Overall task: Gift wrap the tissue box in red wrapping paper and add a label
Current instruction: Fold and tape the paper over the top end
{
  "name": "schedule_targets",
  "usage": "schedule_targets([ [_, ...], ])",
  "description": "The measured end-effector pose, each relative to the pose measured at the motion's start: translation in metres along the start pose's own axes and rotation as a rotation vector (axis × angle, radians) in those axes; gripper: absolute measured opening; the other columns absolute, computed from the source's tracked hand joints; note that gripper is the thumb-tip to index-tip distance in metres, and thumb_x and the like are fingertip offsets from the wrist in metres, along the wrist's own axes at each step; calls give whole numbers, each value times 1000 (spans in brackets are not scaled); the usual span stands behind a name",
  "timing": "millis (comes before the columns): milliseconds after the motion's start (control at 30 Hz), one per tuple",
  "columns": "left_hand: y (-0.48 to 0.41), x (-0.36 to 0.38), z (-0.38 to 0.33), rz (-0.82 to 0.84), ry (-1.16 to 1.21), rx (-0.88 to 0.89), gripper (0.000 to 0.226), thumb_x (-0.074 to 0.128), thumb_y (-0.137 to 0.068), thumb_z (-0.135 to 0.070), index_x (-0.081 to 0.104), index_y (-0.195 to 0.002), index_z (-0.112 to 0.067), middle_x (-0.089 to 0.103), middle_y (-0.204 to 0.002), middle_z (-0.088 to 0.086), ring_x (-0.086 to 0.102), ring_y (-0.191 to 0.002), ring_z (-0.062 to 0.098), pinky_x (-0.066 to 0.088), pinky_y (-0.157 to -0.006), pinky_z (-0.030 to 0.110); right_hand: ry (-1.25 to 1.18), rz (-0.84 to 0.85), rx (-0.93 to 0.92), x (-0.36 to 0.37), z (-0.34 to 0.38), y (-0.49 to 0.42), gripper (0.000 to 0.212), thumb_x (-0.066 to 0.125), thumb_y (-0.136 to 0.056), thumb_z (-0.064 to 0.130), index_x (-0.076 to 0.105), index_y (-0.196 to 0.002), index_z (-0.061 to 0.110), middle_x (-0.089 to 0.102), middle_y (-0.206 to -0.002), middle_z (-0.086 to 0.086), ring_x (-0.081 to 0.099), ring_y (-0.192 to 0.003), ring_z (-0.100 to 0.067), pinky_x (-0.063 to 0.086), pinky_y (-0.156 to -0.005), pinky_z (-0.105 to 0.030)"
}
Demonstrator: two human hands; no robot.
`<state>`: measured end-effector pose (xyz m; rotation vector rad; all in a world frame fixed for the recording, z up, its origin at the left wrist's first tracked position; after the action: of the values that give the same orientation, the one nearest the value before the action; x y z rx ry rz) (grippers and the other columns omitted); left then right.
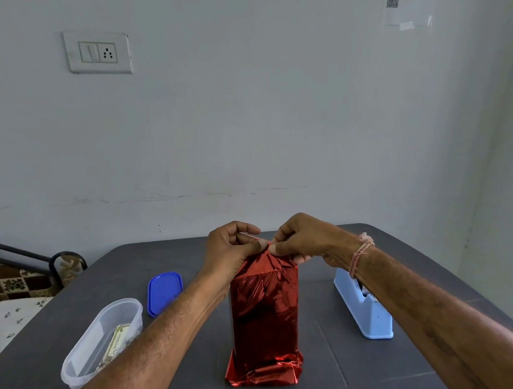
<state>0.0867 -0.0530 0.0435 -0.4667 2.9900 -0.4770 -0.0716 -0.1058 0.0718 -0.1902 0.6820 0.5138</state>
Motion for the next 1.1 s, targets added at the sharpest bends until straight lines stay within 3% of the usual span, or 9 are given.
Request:
schedule_targets([
  [267,0,-2,3,-34,24,-17,21,82,-80,2,75,-98,-4,74,-70,4,72,-67,10,53,-59,16,-93,-31,-8,5,-1,1,13,74,-93,16,76,-89,5,66,-70,1,61,-60,-7,50,-52,-17],
  [500,2,-5,2,-59,10,7,21,83,-80,0,74,-98,-5,72,-67,0,72,-68,9,53,-61,16,-38,-114,-39,2,-2,-2,12,77,-89,18,79,-89,7,67,-71,1,54,-63,-7,38,-46,-15],
  [600,1,-6,3,-46,-30,35,23,86,-80,-7,75,-99,-12,76,-85,4,72,-82,10,54,-71,17,-26,-107,-35,3,-3,-3,11,78,-89,19,79,-87,8,70,-74,-2,57,-66,-9,39,-48,-16],
  [700,2,-15,5,-126,-132,80,22,85,-82,-30,74,-100,-25,74,-103,-7,66,-106,9,54,-93,30,-22,-107,-32,2,-5,-3,12,78,-89,19,79,-88,7,71,-74,-2,59,-65,-9,41,-50,-17],
  [767,9,-25,5,-168,-173,67,25,83,-81,-45,73,-96,-27,72,-105,-11,62,-112,10,51,-100,36,-24,-106,-36,1,-5,-3,12,78,-89,18,79,-88,6,71,-73,-1,59,-63,-7,42,-49,-15],
  [900,25,-33,6,-19,-319,-43,41,82,-67,-65,75,-80,-26,73,-87,-10,67,-96,15,51,-92,37,-21,-102,-42,2,-7,-4,12,79,-89,19,79,-85,8,68,-65,5,57,-57,-3,44,-50,-16],
  [1000,32,-33,4,49,-301,-78,28,85,-78,-45,76,-76,-19,77,-80,-2,71,-79,6,50,-77,28,-22,-116,-39,3,-6,-3,12,79,-89,20,79,-82,10,65,-59,12,55,-54,-2,44,-50,-17],
  [1100,32,-34,5,58,-243,-87,21,84,-82,-33,77,-76,-14,77,-77,-2,70,-78,1,50,-83,25,-21,-128,-51,3,-6,-1,13,78,-89,20,78,-79,11,64,-54,15,57,-56,-3,45,-50,-19],
])
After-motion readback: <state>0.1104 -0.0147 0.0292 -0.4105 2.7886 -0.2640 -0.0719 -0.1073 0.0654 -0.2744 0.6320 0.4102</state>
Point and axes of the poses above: each hand's wrist, its own y-axis away from the middle knuckle, its own x-axis out of the palm, z = x × y, the point moved 7 cm from there along -y, towards the middle knuckle
